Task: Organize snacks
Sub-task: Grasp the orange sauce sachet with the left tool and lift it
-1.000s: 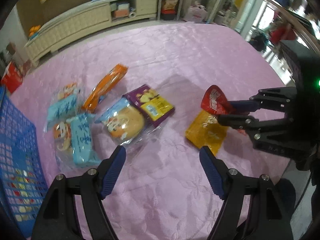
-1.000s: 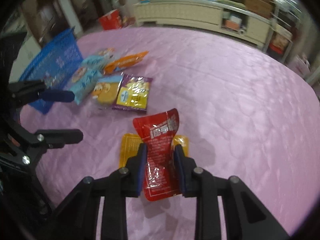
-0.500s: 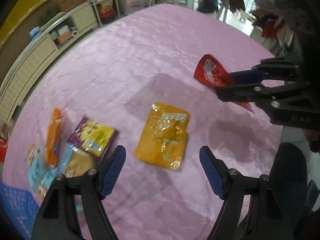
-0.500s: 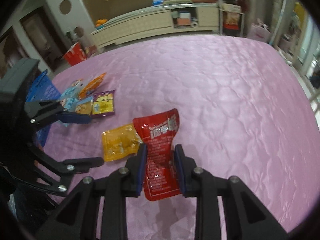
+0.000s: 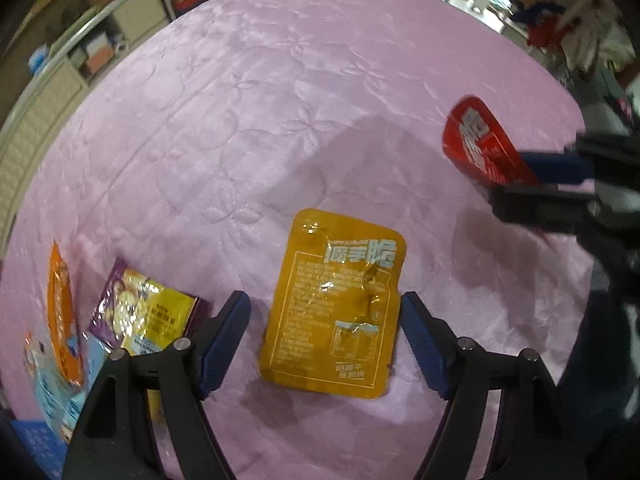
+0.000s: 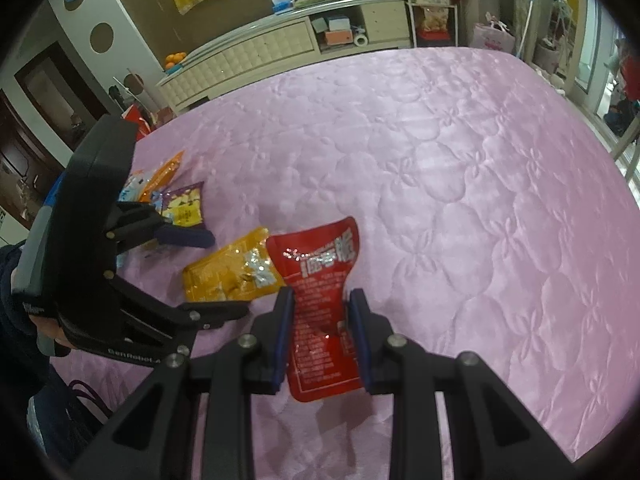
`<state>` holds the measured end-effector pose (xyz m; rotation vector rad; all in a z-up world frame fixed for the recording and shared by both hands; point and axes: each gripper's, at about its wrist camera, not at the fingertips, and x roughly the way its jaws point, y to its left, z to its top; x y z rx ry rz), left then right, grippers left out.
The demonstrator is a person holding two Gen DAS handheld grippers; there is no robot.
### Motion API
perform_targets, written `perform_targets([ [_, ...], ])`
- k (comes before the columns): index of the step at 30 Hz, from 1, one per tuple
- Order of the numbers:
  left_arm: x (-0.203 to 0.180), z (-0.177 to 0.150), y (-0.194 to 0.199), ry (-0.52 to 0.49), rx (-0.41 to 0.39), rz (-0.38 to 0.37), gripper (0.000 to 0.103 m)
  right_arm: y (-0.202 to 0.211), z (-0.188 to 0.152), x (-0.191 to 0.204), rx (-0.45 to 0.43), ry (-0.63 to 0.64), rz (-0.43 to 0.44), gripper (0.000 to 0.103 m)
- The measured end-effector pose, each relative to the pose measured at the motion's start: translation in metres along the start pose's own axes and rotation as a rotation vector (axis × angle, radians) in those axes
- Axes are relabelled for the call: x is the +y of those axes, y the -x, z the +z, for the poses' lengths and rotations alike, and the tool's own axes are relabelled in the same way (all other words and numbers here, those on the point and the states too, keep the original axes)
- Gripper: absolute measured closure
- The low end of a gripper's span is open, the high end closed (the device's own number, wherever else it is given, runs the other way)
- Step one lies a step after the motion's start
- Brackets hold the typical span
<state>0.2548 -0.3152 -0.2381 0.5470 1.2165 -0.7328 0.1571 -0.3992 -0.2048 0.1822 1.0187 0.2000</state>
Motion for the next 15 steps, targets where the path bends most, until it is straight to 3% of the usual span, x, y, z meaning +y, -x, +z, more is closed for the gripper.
perform_targets([
  [5, -0.01, -0.001, 0.001, -0.028, 0.014, 0.004, 0.031, -0.005, -0.006, 0.0, 0.018, -0.019, 0.01, 0.071],
  [7, -0.016, 0.006, 0.001, -0.038, 0.019, -0.006, 0.042, -0.009, -0.007, 0.004, 0.031, -0.018, 0.007, 0.071],
  [15, -0.027, 0.008, 0.006, -0.023, 0.009, -0.003, 0.046, -0.025, -0.012, 0.018, 0.066, -0.005, -0.039, 0.071],
])
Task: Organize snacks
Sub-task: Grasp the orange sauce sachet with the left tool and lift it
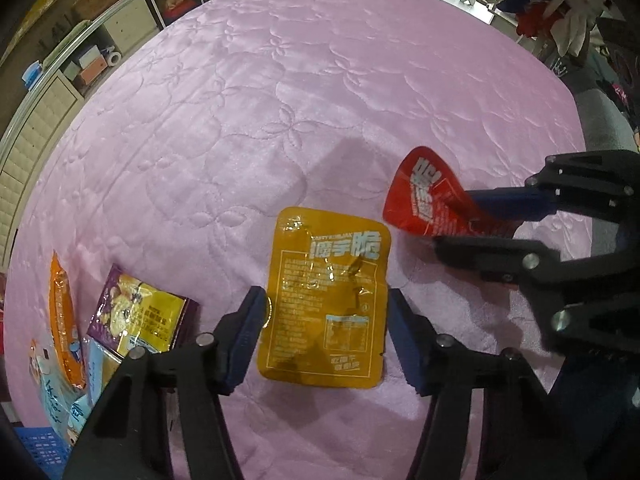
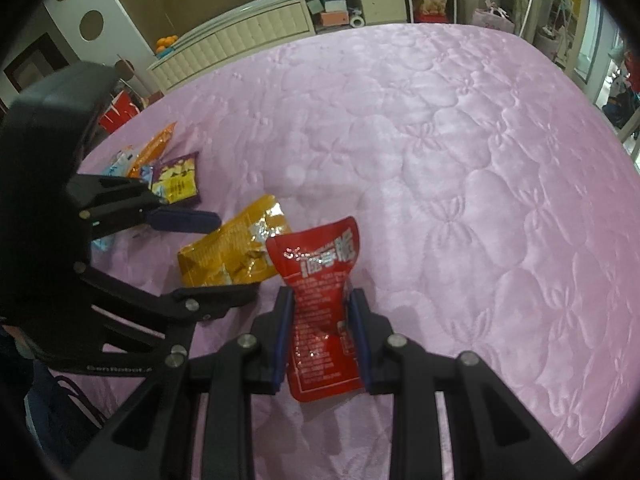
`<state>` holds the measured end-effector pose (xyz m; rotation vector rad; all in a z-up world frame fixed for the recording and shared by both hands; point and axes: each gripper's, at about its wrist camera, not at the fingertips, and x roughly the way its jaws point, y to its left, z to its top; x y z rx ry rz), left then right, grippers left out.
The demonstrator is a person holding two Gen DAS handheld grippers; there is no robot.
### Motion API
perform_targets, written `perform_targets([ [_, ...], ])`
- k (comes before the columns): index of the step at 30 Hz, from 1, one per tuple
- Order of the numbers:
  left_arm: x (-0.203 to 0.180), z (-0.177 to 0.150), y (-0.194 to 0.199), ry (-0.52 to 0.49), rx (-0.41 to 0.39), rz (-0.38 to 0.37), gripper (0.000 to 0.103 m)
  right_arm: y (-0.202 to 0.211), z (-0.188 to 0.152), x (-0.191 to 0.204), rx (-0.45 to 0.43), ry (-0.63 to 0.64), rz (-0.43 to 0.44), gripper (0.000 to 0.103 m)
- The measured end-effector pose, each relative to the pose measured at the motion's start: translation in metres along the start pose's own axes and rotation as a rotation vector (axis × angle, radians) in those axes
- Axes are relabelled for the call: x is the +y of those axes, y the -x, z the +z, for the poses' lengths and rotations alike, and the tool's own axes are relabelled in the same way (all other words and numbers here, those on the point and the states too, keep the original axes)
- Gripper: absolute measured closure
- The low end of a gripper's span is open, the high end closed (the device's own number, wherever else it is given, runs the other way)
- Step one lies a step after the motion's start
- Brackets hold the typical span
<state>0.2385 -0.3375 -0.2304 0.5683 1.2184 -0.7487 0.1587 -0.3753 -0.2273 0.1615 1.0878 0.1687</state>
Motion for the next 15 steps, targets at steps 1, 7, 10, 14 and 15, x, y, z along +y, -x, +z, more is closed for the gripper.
perform_targets([
  [1, -0.002, 0.0, 0.001, 0.005, 0.003, 0.001, 0.046, -0.001, -0.001, -0.001, 0.002, -0.007, -0.007, 0.071],
  [7, 0.004, 0.002, -0.001, 0.018, 0.006, -0.008, 0.064, -0.001, -0.002, -0.005, 0.008, -0.038, -0.014, 0.071],
  [10, 0.005, 0.006, -0.002, 0.017, 0.005, -0.011, 0.066, 0.0, -0.001, -0.005, 0.009, -0.045, -0.009, 0.071],
  [14, 0.008, 0.005, 0.001, 0.04, -0.001, -0.027, 0.08, 0.003, 0.0, -0.007, 0.003, -0.054, 0.002, 0.071],
  [15, 0.01, 0.003, 0.002, 0.048, -0.002, -0.039, 0.083, 0.005, -0.001, -0.008, 0.005, -0.056, 0.001, 0.071],
])
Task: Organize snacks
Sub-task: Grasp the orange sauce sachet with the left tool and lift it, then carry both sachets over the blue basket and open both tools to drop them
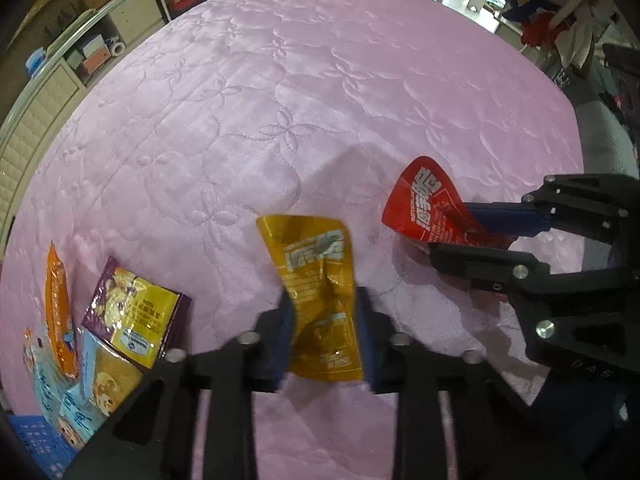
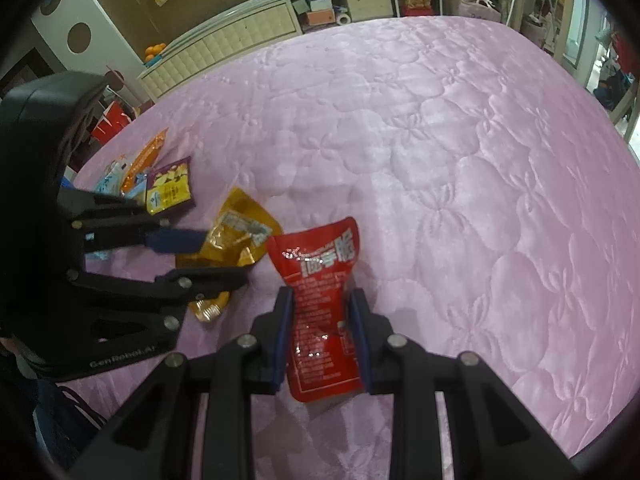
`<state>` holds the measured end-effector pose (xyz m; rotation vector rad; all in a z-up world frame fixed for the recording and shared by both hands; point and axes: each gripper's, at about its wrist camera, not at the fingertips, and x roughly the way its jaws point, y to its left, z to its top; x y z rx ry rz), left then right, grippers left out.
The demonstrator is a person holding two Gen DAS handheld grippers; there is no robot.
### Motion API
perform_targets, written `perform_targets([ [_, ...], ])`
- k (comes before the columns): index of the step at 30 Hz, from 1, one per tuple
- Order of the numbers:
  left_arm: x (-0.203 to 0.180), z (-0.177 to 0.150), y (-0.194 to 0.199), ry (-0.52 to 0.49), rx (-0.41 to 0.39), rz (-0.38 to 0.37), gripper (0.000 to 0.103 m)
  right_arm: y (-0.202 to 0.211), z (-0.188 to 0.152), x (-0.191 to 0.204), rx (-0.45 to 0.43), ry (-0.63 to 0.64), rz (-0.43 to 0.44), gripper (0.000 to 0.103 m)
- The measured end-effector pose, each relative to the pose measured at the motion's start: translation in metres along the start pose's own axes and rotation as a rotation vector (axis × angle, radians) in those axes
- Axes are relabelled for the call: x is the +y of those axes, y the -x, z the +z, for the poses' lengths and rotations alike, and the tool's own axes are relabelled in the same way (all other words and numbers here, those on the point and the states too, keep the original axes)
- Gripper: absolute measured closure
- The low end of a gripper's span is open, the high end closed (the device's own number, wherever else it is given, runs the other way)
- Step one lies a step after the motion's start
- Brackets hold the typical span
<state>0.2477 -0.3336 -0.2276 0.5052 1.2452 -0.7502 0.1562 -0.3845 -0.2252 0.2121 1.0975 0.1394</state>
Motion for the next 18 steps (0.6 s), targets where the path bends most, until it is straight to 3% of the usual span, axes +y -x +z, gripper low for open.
perform_targets([
  [12, -0.01, -0.032, 0.015, 0.063, -0.048, -0.023, 0.093, 0.031, -0.005, 0.011, -0.029, 0.017, -0.02, 0.071],
  [18, -0.01, -0.051, 0.053, 0.11, -0.123, -0.021, 0.093, 0.058, -0.007, 0.022, -0.059, 0.027, -0.024, 0.071],
])
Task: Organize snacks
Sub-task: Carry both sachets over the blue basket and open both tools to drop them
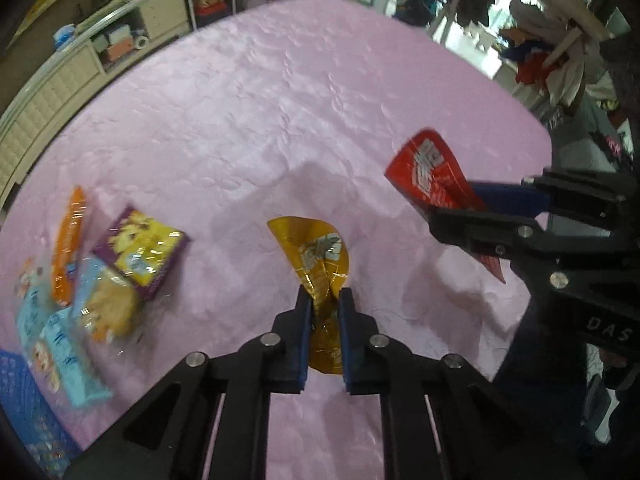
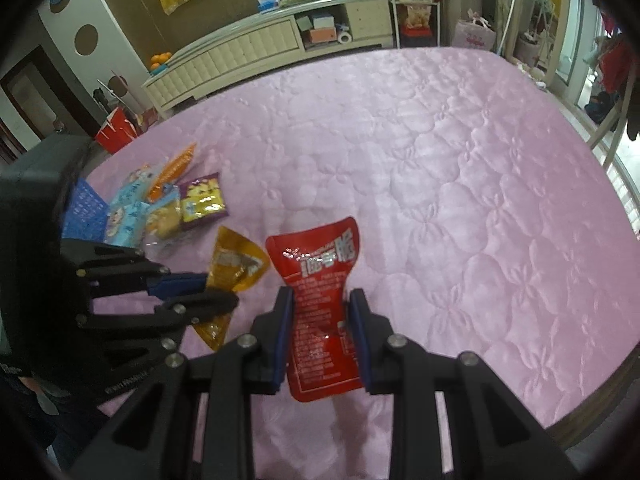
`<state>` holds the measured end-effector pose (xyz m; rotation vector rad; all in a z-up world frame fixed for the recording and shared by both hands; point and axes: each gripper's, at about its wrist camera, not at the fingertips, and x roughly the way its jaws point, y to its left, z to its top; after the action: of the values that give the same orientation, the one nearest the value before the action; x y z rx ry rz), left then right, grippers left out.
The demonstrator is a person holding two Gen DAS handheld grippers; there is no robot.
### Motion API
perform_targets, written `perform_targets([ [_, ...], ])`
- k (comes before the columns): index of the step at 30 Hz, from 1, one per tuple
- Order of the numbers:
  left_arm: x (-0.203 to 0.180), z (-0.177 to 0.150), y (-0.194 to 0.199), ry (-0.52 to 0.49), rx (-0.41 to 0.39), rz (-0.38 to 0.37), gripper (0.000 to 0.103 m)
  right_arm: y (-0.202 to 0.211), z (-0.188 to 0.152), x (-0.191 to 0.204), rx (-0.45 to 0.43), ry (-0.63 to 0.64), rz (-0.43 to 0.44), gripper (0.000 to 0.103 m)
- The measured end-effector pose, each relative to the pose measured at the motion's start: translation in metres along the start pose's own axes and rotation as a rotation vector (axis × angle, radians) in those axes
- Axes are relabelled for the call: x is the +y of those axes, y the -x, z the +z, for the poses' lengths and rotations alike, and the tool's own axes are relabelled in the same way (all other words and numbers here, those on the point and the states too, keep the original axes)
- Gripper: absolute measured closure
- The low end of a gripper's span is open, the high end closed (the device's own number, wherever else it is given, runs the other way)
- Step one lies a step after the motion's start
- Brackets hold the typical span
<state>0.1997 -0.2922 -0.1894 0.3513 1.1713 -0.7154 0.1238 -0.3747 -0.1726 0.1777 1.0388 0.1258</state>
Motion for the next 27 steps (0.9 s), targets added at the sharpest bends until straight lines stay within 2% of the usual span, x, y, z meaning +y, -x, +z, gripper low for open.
perform_targets([
  [10, 0.024, -0.03, 0.103, 0.085, -0.174, 0.072, 0.092, 0.046, 0.01, 0.066, -0.09, 0.129, 0.041, 0.071],
  [14, 0.041, -0.046, 0.132, 0.106, -0.222, 0.103, 0.092, 0.057, 0.013, 0.103, -0.115, 0.216, 0.053, 0.071],
  [27, 0.097, -0.139, 0.211, 0.255, -0.339, 0.214, 0.092, 0.068, 0.009, 0.21, -0.164, 0.381, 0.15, 0.071],
])
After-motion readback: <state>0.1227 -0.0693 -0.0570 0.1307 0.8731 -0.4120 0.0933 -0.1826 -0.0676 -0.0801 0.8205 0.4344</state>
